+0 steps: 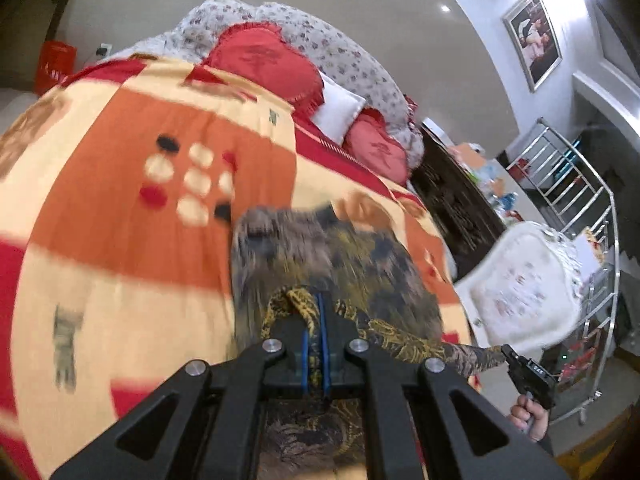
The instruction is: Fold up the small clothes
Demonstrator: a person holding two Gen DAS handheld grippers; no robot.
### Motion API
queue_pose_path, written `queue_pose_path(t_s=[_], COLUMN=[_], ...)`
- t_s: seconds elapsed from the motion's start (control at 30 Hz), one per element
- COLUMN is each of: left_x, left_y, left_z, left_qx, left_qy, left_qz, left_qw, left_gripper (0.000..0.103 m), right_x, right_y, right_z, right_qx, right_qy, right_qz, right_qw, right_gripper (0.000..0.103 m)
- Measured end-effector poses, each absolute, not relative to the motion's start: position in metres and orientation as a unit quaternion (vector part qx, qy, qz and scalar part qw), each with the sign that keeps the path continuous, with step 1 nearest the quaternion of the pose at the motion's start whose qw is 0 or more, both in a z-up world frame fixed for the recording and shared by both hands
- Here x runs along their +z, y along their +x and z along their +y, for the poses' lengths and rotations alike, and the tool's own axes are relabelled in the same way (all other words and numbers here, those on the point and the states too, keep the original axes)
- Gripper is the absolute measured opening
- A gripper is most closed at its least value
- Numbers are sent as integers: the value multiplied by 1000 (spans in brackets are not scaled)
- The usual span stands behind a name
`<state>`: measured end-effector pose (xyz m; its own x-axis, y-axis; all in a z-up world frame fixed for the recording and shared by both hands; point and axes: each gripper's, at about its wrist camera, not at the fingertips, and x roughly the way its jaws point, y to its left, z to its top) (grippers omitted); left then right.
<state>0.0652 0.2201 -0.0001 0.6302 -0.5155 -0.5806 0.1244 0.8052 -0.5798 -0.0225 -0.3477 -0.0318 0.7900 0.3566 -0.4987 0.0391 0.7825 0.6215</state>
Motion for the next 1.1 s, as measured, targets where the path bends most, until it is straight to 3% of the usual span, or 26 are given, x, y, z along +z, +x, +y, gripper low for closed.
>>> queue_pose_path(t_s=[0.33,0.53,0.67,0.77,0.8,0.87,1.0,1.1], left_x=[-38,-75,-80,-64,-57,-43,-28,-43], left_y=[199,224,217,203,195,181,156,149], left_z=[192,177,181,200,207,209,158,98], left_qx=[-134,-113,-121,-95,-84,-64,-145,-207], left_qy=[-200,-159,-144,-124,-118,-88,-41,9], left_qz=[420,460,480,460,451,434,424,450], left_qw=[875,866,857,874,881,894,893,869], left_gripper=[4,8,19,55,56,53,20,14], right_x=[-56,-76,-93,-78,-68,-52,-23,-28], right_y=[105,145,157,147,141,130,124,137], right_z=[-347,-341,-353,-365,-368,-369,-329,-281], right_qx=[42,9,-8,3,4,-2,19,23], right_qy=[297,287,328,354,355,336,232,168], right_qz=[350,378,403,376,365,355,368,416], right_qw=[888,880,854,856,861,872,900,893], right_gripper=[9,9,11,15,17,19,19,20])
